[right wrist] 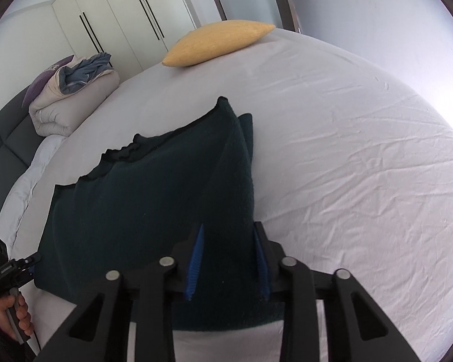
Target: Fold small clothes
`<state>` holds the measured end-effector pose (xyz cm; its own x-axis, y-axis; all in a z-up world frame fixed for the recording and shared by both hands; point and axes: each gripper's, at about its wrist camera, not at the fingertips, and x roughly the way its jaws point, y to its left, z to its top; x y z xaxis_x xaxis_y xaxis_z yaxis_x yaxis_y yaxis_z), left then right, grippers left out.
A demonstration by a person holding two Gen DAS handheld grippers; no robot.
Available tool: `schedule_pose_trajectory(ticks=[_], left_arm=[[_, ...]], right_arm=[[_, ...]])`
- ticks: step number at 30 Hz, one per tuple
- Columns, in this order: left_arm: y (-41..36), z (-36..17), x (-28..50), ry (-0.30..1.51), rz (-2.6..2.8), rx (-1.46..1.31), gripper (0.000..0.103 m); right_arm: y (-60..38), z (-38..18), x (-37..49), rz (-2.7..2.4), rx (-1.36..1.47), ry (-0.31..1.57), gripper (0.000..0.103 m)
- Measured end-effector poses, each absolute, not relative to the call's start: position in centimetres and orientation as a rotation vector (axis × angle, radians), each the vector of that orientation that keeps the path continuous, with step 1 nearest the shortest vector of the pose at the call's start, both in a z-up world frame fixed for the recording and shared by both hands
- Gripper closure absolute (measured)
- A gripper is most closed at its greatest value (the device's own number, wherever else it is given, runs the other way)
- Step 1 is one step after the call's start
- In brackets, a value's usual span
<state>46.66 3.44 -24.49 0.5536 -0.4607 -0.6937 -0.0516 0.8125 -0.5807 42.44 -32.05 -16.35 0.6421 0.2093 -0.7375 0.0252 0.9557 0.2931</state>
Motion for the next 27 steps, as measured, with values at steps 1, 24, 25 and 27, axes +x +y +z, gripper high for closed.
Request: schedule_pose_trajectory(ticks=[1,24,25,27], left_arm=[[3.6,-24.7,46.6,0.975,-0.257,-0.588,0.071],[1.9,-24.5,47.0,0.995,-0.216,-0.404,0.09],[1.4,-24.4,47.1,0.998,-0.204,-0.373,0.09],[0.8,-24.3,47.2,1.002,-0.184,-0.34,0.09]], right_arm=[[-32.0,-16.4,42.4,0.103,0.289,0.873,0.079],[-33.7,-18.6,40.3,0.1,0.423,0.928,0.097],[-33.6,-18.4,40.2,0.097,0.412,0.924,0.096],[-33.6,-17.6,39.7,0.062,0.4,0.913,0.088]])
